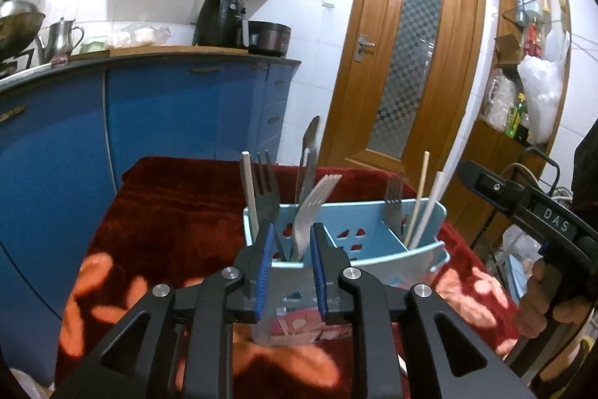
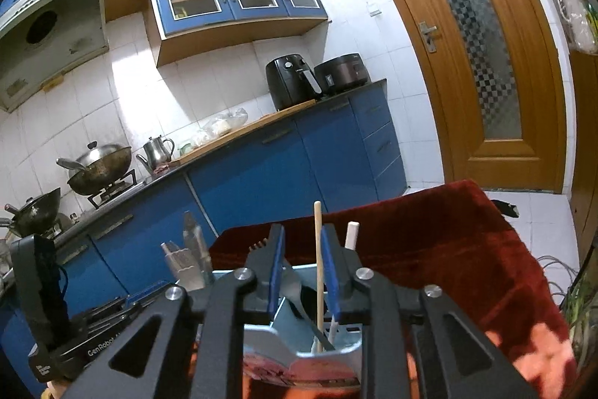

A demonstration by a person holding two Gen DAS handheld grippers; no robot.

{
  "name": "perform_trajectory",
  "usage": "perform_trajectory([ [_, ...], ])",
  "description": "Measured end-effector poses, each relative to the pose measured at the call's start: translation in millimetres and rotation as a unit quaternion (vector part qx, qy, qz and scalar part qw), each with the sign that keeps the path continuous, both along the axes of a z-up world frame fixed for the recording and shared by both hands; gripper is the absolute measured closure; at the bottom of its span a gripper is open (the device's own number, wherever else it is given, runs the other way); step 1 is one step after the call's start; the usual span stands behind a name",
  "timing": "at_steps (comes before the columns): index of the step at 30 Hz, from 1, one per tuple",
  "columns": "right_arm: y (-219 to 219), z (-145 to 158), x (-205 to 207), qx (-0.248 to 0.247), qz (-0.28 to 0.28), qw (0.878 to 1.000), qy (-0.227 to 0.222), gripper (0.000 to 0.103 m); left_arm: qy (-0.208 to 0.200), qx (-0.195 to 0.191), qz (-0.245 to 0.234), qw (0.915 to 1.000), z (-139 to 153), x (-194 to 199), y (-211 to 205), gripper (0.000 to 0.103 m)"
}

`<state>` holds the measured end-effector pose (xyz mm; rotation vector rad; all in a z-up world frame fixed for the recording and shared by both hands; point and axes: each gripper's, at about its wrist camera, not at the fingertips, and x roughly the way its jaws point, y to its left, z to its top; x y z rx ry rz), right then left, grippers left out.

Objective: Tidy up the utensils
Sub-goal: 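Open both tools to release the forks into the caddy, then move both open tools back over the chopstick and white spoon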

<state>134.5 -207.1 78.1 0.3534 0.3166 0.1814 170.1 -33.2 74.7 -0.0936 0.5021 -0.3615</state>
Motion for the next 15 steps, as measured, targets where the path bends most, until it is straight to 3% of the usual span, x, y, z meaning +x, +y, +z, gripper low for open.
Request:
perform_trajectory([
  [15,12.4,21.9,-58.0,-0.006,0.025,0.999,0.026,0.080,0.024,0.008,-0.020,0.9995,18.1,-48.8,-2.9,0.083],
])
